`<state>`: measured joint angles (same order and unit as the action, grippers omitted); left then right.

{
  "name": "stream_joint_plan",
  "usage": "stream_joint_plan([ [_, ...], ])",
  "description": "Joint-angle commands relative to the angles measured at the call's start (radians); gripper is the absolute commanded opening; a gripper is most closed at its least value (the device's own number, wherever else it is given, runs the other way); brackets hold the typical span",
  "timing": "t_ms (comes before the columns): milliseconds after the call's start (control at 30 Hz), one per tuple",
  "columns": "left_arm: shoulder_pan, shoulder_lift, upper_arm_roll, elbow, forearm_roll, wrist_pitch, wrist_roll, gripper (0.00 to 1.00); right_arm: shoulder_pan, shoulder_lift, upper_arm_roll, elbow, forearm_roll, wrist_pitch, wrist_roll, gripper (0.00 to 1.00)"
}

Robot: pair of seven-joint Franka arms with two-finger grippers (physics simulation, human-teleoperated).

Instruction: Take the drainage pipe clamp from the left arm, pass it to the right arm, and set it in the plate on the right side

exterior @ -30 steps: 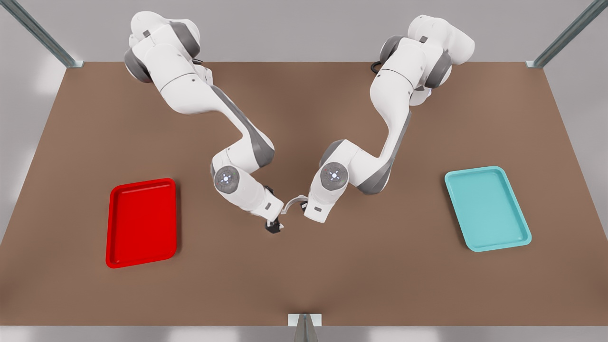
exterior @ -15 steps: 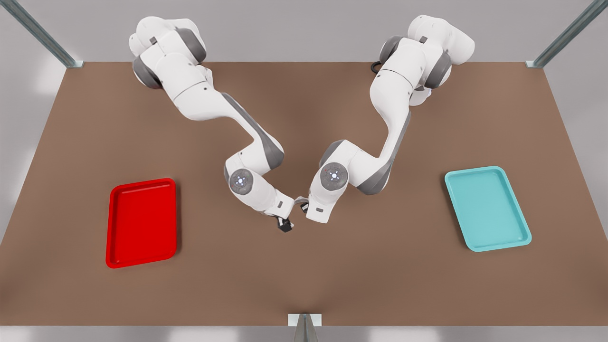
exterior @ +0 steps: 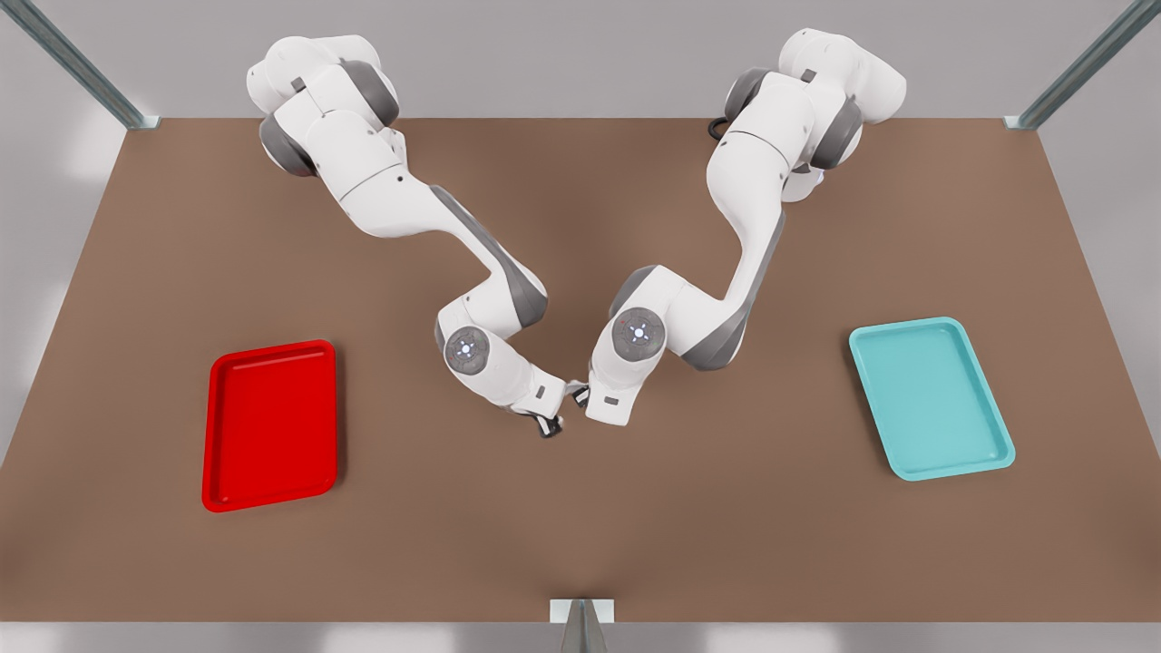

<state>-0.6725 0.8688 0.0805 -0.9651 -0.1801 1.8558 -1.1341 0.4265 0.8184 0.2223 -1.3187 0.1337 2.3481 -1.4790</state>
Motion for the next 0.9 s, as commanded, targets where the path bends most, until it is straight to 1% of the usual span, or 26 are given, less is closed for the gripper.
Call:
stream_joint_plan([
  [0, 0.001, -0.002, 0.002, 0.002, 0.002, -0.010, -0.035, 1.00, -0.003, -0.002, 0.000, 0.001, 0.001, 0.016, -0.027, 0.21],
  [100, 0.002, -0.004, 0.008, 0.003, 0.002, -0.021, -0.036, 1.00, -0.012, -0.004, 0.002, 0.007, 0.004, 0.013, -0.027, 0.21],
  [133, 0.008, -0.008, 0.008, 0.003, 0.004, -0.056, -0.038, 1.00, -0.014, -0.004, 0.002, 0.007, 0.004, 0.011, -0.027, 0.21],
  [200, 0.040, -0.079, 0.087, 0.003, 0.007, -0.242, 0.013, 1.00, -0.034, -0.004, 0.003, 0.007, 0.004, 0.005, -0.034, 0.21],
  [233, 0.094, -0.132, 0.094, 0.003, 0.007, -0.365, 0.158, 1.00, -0.051, -0.004, 0.003, 0.007, 0.004, 0.004, -0.037, 0.21],
  [267, 0.181, -0.209, 0.096, 0.003, 0.008, -0.490, 0.296, 1.00, -0.089, -0.008, 0.003, 0.004, 0.004, -0.019, -0.043, 0.21],
  [300, 0.267, -0.266, 0.099, 0.003, 0.036, -0.573, 0.464, 1.00, -0.127, -0.019, 0.002, 0.001, 0.001, -0.065, -0.067, 0.21],
  [333, 0.297, -0.275, 0.102, 0.003, 0.077, -0.604, 0.588, 1.00, -0.175, -0.039, 0.002, -0.001, -0.006, -0.131, -0.103, 0.21],
  [367, 0.317, -0.301, 0.101, 0.003, 0.080, -0.606, 0.646, 1.00, -0.207, -0.056, -0.001, -0.002, -0.008, -0.184, -0.155, 0.21],
  [400, 0.329, -0.310, 0.101, 0.003, 0.082, -0.656, 0.796, 1.00, -0.247, -0.088, -0.003, -0.019, -0.008, -0.256, -0.225, 0.21],
  [433, 0.399, -0.341, 0.087, -0.013, 0.087, -0.679, 0.941, 1.00, -0.278, -0.137, -0.009, -0.068, -0.019, -0.294, -0.270, 0.21],
  [467, 0.458, -0.467, 0.003, -0.225, 0.096, -0.528, 0.952, 1.00, -0.318, -0.177, -0.009, -0.117, -0.065, -0.300, -0.297, 0.21],
  [500, 0.568, -0.502, -0.186, -0.305, 0.207, -0.461, 0.938, 1.00, -0.357, -0.209, -0.009, -0.145, -0.082, -0.320, -0.348, 0.21],
  [533, 0.561, -0.490, -0.189, -0.299, 0.226, -0.472, 0.939, 1.00, -0.399, -0.222, -0.011, -0.149, -0.086, -0.342, -0.388, 0.21],
  [567, 0.565, -0.484, -0.188, -0.296, 0.226, -0.472, 0.944, 1.00, -0.443, -0.240, -0.009, -0.157, -0.137, -0.354, -0.403, 0.21],
  [633, 0.542, -0.484, -0.205, -0.262, 0.168, -0.486, 0.949, 1.00, -0.535, -0.228, -0.009, -0.157, -0.178, -0.352, -0.501, 0.21],
  [667, 0.496, -0.484, -0.205, -0.230, 0.243, -0.566, 0.950, 1.00, -0.588, -0.216, -0.009, -0.157, -0.178, -0.345, -0.555, 0.21],
  [700, 0.524, -0.478, -0.192, -0.199, 0.243, -0.569, 0.959, 1.00, -0.629, -0.212, -0.009, -0.157, -0.178, -0.343, -0.593, 0.21],
  [767, 0.533, -0.459, -0.196, -0.192, 0.222, -0.578, 0.959, 1.00, -0.677, -0.193, -0.011, -0.157, -0.180, -0.343, -0.659, 0.21],
  [867, 0.531, -0.459, -0.197, -0.190, 0.223, -0.572, 0.950, 1.00, -0.730, -0.191, -0.017, -0.206, -0.197, -0.343, -0.692, 0.21],
])
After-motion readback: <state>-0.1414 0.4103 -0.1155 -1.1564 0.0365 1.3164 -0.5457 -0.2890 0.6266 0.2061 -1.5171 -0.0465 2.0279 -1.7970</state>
